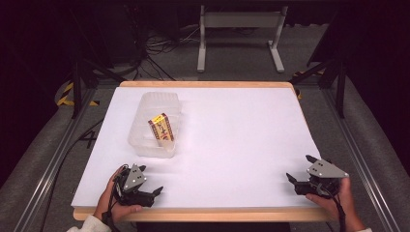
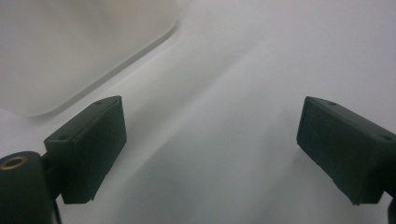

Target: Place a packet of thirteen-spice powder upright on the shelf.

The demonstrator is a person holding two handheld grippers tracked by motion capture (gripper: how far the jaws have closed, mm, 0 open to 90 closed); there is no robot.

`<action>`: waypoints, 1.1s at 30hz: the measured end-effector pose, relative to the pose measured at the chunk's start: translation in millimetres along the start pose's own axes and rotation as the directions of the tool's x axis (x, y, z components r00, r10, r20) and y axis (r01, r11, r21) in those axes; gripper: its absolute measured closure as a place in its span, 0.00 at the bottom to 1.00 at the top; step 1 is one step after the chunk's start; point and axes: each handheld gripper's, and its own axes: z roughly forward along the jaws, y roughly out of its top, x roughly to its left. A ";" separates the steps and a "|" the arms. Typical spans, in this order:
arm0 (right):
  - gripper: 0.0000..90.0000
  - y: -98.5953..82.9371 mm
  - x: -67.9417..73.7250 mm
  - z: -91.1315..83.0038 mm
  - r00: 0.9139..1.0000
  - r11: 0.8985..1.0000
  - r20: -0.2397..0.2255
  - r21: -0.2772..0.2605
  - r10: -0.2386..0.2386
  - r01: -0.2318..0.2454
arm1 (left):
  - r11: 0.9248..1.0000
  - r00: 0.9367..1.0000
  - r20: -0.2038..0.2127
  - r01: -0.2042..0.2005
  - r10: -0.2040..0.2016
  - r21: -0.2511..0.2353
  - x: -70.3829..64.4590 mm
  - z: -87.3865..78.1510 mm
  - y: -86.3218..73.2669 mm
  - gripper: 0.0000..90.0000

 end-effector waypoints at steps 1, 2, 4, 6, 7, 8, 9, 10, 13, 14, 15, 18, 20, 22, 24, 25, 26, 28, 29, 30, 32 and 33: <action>0.11 -1.7 0.2 -0.2 1.000 1.000 -0.006 0.002 0.013 -0.013 | 1.000 1.000 -0.008 0.006 -0.006 -0.001 0.6 -0.3 0.0 0.10; 0.11 -3.3 0.6 0.0 1.000 1.000 -0.013 0.005 0.029 -0.028 | 1.000 1.000 -0.014 0.014 -0.014 -0.006 1.6 -0.4 0.0 0.09; 0.11 -5.8 1.6 0.2 0.999 0.998 -0.010 0.018 0.054 -0.054 | 1.000 0.999 -0.027 0.030 -0.030 -0.009 4.0 -1.2 -0.1 0.09; 0.11 -6.5 2.0 -0.5 0.999 0.998 -0.010 0.020 0.053 -0.052 | 0.999 0.999 -0.031 0.032 -0.032 -0.009 4.7 -1.4 -0.1 0.09; 0.11 -7.1 3.0 -1.4 0.999 0.998 -0.004 0.018 0.054 -0.054 | 0.999 0.999 -0.038 0.038 -0.038 -0.013 5.2 -1.7 -0.1 0.09; 0.11 -7.7 3.5 -2.8 0.999 0.999 0.003 0.015 0.045 -0.045 | 0.999 0.998 -0.038 0.041 -0.041 -0.014 5.6 -1.6 -0.1 0.09; 0.11 -8.2 3.5 -3.3 0.999 0.999 0.003 0.014 0.045 -0.045 | 0.999 0.998 -0.037 0.042 -0.043 -0.012 6.0 -1.3 0.0 0.09; 0.11 -8.8 3.5 -3.5 0.999 0.999 0.005 0.015 0.046 -0.046 | 0.999 0.998 -0.036 0.043 -0.043 -0.010 6.0 -1.1 0.1 0.09; 0.11 -9.2 2.8 -3.2 0.999 0.999 0.008 0.011 0.046 -0.046 | 0.999 0.999 -0.034 0.034 -0.034 -0.005 5.0 0.3 0.6 0.09; 0.11 -9.2 2.8 -3.2 0.999 0.999 0.008 0.011 0.046 -0.046 | 0.999 0.999 -0.034 0.034 -0.034 -0.005 5.0 0.3 0.6 0.09; 0.11 -9.0 2.8 -3.3 0.999 0.999 0.009 0.009 0.044 -0.044 | 1.000 0.999 -0.033 0.028 -0.028 -0.001 4.8 0.6 0.7 0.09; 0.11 -8.7 3.3 -3.0 0.999 0.999 0.011 0.006 0.033 -0.033 | 1.000 0.999 -0.032 0.030 -0.030 0.001 4.7 0.8 0.7 0.09; 0.11 -8.8 3.2 -3.0 0.999 0.999 0.011 0.005 0.031 -0.031 | 1.000 0.999 -0.030 0.030 -0.029 0.002 4.6 0.9 0.6 0.09; 0.11 -8.7 2.5 -3.2 0.999 0.999 0.009 0.004 0.035 -0.035 | 1.000 0.999 -0.029 0.027 -0.027 0.001 4.4 0.9 0.5 0.09; 0.11 -8.5 2.3 -3.4 0.999 0.999 0.011 0.003 0.035 -0.035 | 1.000 0.999 -0.029 0.026 -0.026 0.002 4.3 0.9 0.5 0.09; 0.11 -8.3 2.4 -3.4 0.999 0.999 0.010 0.003 0.035 -0.035 | 1.000 0.999 -0.028 0.025 -0.025 0.002 4.3 0.9 0.4 0.09; 0.11 -8.2 2.4 -3.3 0.999 0.999 0.010 0.001 0.033 -0.033 | 1.000 0.999 -0.028 0.024 -0.024 0.002 4.3 0.9 0.4 0.09; 0.11 -8.0 2.8 -3.0 0.999 1.000 0.012 0.002 0.030 -0.030 | 1.000 0.999 -0.028 0.023 -0.023 0.002 4.3 0.8 0.4 0.09; 0.11 -7.9 3.0 -2.9 1.000 1.000 0.013 0.003 0.027 -0.027 | 1.000 0.999 -0.027 0.023 -0.022 0.002 4.2 0.7 0.4 0.09; 0.11 -7.9 3.2 -2.8 1.000 1.000 0.014 0.002 0.026 -0.026 | 1.000 0.999 -0.027 0.022 -0.022 0.002 4.1 0.8 0.5 0.09; 0.11 -7.8 3.2 -2.9 1.000 1.000 0.013 0.002 0.025 -0.026 | 1.000 0.999 -0.026 0.021 -0.020 0.003 4.0 0.8 0.5 0.09; 0.11 -7.7 3.0 -3.1 1.000 1.000 0.013 0.002 0.025 -0.025 | 1.000 0.999 -0.027 0.022 -0.022 0.005 3.8 0.8 0.5 0.09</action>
